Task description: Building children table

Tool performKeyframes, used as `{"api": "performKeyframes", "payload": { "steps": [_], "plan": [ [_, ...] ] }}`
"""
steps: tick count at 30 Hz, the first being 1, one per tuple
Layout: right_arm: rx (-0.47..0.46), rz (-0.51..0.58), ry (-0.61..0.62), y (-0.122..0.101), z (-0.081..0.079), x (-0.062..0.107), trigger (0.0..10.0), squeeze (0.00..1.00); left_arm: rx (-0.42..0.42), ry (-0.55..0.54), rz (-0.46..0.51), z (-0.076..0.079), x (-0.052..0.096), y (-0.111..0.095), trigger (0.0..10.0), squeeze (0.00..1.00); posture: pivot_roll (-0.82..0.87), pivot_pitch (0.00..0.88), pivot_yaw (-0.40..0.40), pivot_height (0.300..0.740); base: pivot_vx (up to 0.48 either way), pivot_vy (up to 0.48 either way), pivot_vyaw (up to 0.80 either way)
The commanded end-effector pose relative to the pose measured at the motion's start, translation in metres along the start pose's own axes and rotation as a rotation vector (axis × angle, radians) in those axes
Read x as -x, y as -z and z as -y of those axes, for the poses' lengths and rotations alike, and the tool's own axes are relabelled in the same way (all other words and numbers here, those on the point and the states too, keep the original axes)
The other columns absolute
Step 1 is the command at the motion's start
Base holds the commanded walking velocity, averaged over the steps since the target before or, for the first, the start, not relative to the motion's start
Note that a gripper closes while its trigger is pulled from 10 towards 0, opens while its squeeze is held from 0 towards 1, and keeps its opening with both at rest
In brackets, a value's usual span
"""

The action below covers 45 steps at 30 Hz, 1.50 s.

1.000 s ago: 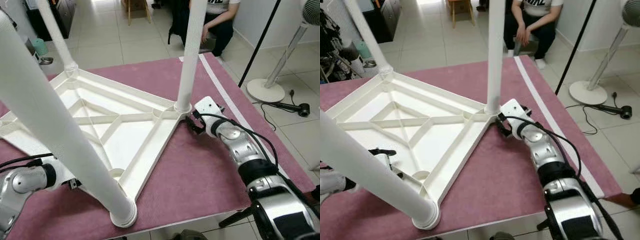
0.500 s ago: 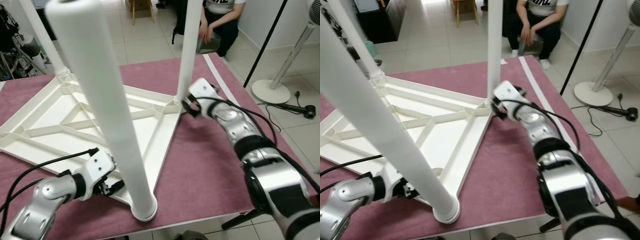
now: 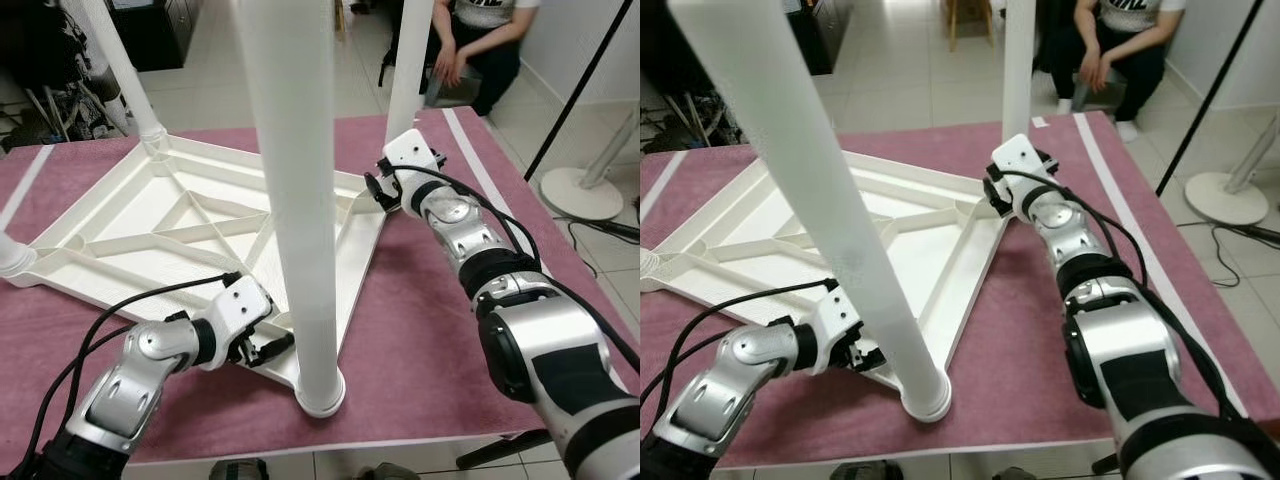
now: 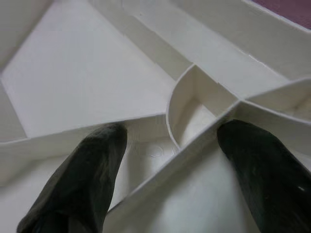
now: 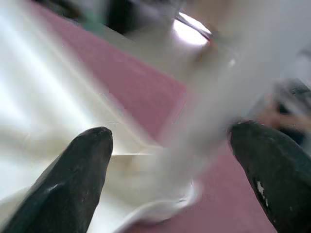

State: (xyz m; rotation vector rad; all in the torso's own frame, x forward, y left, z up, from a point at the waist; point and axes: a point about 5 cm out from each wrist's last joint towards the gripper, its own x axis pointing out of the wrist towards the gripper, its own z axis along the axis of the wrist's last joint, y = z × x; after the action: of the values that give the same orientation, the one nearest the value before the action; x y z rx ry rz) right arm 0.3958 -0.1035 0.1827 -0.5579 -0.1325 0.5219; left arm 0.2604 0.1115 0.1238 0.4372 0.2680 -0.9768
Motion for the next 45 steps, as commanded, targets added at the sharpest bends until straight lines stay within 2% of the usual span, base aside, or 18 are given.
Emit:
{"api": "performKeyframes", "payload": {
  "steps": [1, 4, 8, 15, 19, 20, 22, 23, 24, 25, 28, 29, 31, 32, 36, 41, 44, 45],
  "plan": [
    [0.039, 0.104, -0.104, -0.015, -0.017, -0.004, 10.0, 0.0, -0.067, -0.205, 0.06, -0.02, 0.006, -0.018, 10.0, 0.0, 0.12, 0.0, 0.077, 0.74, 0.0, 0.0, 0.0],
    [0.045, 0.131, -0.107, -0.015, -0.014, -0.001, 10.0, 0.0, -0.099, -0.205, 0.044, -0.026, 0.012, -0.018, 10.0, 0.0, 0.12, 0.0, 0.077, 0.74, 0.0, 0.0, 0.0],
    [0.042, 0.209, -0.078, -0.013, -0.007, 0.016, 10.0, 0.0, -0.278, -0.096, -0.048, -0.04, 0.049, -0.014, 10.0, 0.0, 0.08, 0.0, 0.1, 0.74, 0.0, 0.0, 0.0],
    [0.015, 0.23, -0.032, -0.01, -0.003, 0.027, 10.0, 0.0, -0.296, -0.138, -0.055, -0.053, 0.055, -0.015, 10.0, 0.0, 0.06, 0.0, 0.111, 0.74, 0.0, 0.0, 0.0],
    [-0.045, 0.231, -0.003, -0.004, -0.008, 0.061, 10.0, 0.0, -0.211, -0.181, -0.008, -0.061, 0.058, -0.015, 10.0, 0.0, 0.06, 0.0, 0.106, 0.74, 0.0, 0.0, 0.0],
    [-0.045, 0.231, -0.003, -0.004, -0.008, 0.061, 10.0, 0.0, -0.211, -0.181, -0.008, -0.061, 0.058, -0.015, 10.0, 0.0, 0.06, 0.0, 0.106, 0.74, 0.0, 0.0, 0.0],
    [-0.068, 0.212, -0.034, 0.002, -0.015, 0.086, 10.0, 0.0, -0.217, -0.181, -0.016, -0.058, 0.055, -0.01, 10.0, 0.0, 0.05, 0.0, 0.104, 0.74, 0.0, 0.0, 0.0],
    [-0.068, 0.212, -0.034, 0.002, -0.015, 0.086, 10.0, 0.0, -0.217, -0.181, -0.016, -0.058, 0.055, -0.01, 10.0, 0.0, 0.05, 0.0, 0.104, 0.74, 0.0, 0.0, 0.0],
    [-0.092, 0.177, -0.055, 0.009, -0.02, 0.11, 10.0, 0.0, -0.204, -0.203, -0.02, -0.057, 0.046, -0.005, 10.0, 0.0, 0.01, 0.0, 0.112, 0.74, 0.0, 0.0, 0.0],
    [-0.092, 0.177, -0.055, 0.009, -0.02, 0.11, 10.0, 0.0, -0.204, -0.203, -0.02, -0.057, 0.046, -0.005, 10.0, 0.0, 0.01, 0.0, 0.112, 0.74, 0.0, 0.0, 0.0],
    [-0.162, 0.103, -0.116, 0.014, -0.026, 0.159, 10.0, 0.0, -0.159, -0.244, -0.012, -0.052, 0.024, -0.001, 10.0, 0.0, -0.02, 0.0, 0.127, 0.74, 0.0, 0.0, 0.0],
    [-0.162, 0.103, -0.116, 0.014, -0.026, 0.159, 10.0, 0.0, -0.159, -0.244, -0.012, -0.052, 0.024, -0.001, 10.0, 0.0, -0.02, 0.0, 0.127, 0.74, 0.0, 0.0, 0.0],
    [-0.169, 0.037, -0.165, 0.015, -0.025, 0.186, 10.0, 0.0, -0.143, -0.246, 0.001, -0.05, 0.014, -0.001, 10.0, 0.0, -0.04, 0.0, 0.142, 0.74, 0.0, 0.0, 0.0],
    [-0.169, 0.037, -0.165, 0.015, -0.025, 0.186, 10.0, 0.0, -0.143, -0.246, 0.001, -0.05, 0.014, -0.001, 10.0, 0.0, -0.04, 0.0, 0.142, 0.74, 0.0, 0.0, 0.0],
    [-0.133, -0.118, -0.275, 0.015, -0.03, 0.233, 10.0, 0.0, -0.141, -0.227, 0.006, -0.05, 0.008, -0.001, 10.0, 0.0, -0.07, 0.0, 0.157, 0.74, 0.0, 0.0, 0.0],
    [-0.173, -0.116, -0.286, 0.007, -0.032, 0.238, 10.0, 0.0, -0.141, -0.228, 0.007, -0.052, 0.007, 0.0, 10.0, 0.0, -0.07, 0.0, 0.159, 0.74, 0.0, 0.0, 0.0],
    [-0.255, 0.013, -0.359, -0.013, -0.045, 0.212, 10.0, 0.0, -0.14, -0.224, 0.016, -0.05, 0.003, -0.001, 10.0, 0.0, -0.06, 0.0, 0.161, 0.74, 0.0, 0.0, 0.0],
    [-0.255, 0.013, -0.359, -0.013, -0.045, 0.212, 10.0, 0.0, -0.14, -0.224, 0.016, -0.05, 0.003, -0.001, 10.0, 0.0, -0.06, 0.0, 0.161, 0.74, 0.0, 0.0, 0.0]
  ]
}}
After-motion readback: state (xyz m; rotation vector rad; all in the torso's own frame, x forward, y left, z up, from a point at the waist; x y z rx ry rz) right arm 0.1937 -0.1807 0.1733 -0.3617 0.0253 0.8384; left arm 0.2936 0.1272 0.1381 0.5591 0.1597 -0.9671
